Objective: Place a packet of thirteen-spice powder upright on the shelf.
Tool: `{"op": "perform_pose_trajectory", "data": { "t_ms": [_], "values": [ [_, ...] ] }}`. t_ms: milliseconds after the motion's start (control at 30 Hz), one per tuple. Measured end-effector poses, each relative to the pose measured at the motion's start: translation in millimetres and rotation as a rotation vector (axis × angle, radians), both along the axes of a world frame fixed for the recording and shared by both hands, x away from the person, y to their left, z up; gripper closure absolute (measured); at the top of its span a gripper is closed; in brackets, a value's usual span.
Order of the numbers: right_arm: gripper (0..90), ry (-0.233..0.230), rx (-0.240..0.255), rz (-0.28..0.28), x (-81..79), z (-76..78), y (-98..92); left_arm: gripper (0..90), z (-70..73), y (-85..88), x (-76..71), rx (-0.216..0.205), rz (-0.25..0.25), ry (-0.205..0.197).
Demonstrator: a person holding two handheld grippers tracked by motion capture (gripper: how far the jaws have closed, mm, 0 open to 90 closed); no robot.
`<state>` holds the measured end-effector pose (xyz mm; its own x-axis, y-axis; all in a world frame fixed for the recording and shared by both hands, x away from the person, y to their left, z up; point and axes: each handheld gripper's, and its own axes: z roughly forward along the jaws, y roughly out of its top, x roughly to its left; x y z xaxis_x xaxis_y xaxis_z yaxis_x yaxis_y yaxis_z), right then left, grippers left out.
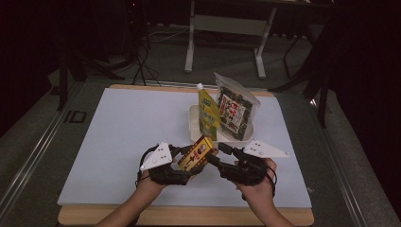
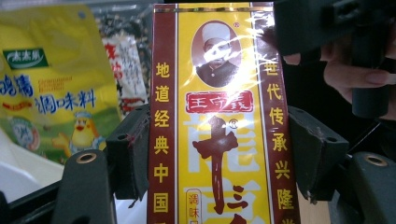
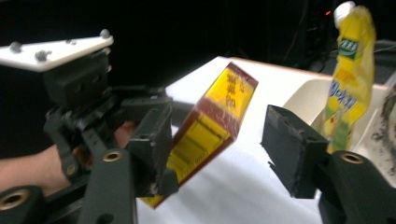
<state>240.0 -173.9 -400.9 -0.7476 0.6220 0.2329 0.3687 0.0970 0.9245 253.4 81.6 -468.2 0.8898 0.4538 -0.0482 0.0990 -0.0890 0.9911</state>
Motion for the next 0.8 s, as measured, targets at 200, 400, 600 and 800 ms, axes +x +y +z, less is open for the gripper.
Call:
{"op": "perform_pose_trajectory", "data": {
  "t_ms": [200, 400, 600, 800],
  "values": [
    [50.0, 0.043, 0.034, -0.009, -0.9, 3.7, 7.4, 31.5, -1.6, -1.7, -3.9, -0.017, 0.026, -0.083],
    [58.4, 0.115, 0.049, -0.036, 1.4, 4.0, 11.8, 31.1, -3.1, -3.6, -3.5, -0.012, 0.04, -0.069],
    [65.3, 0.124, 0.009, -0.075, -3.2, 1.9, 21.6, 30.3, -5.6, -9.2, -3.0, 0.049, 0.08, -0.034],
    [67.8, 0.072, -0.048, -0.108, -7.6, 3.6, 31.9, 29.0, -4.9, -11.0, -1.9, 0.06, 0.113, -0.028]
  ]
}}
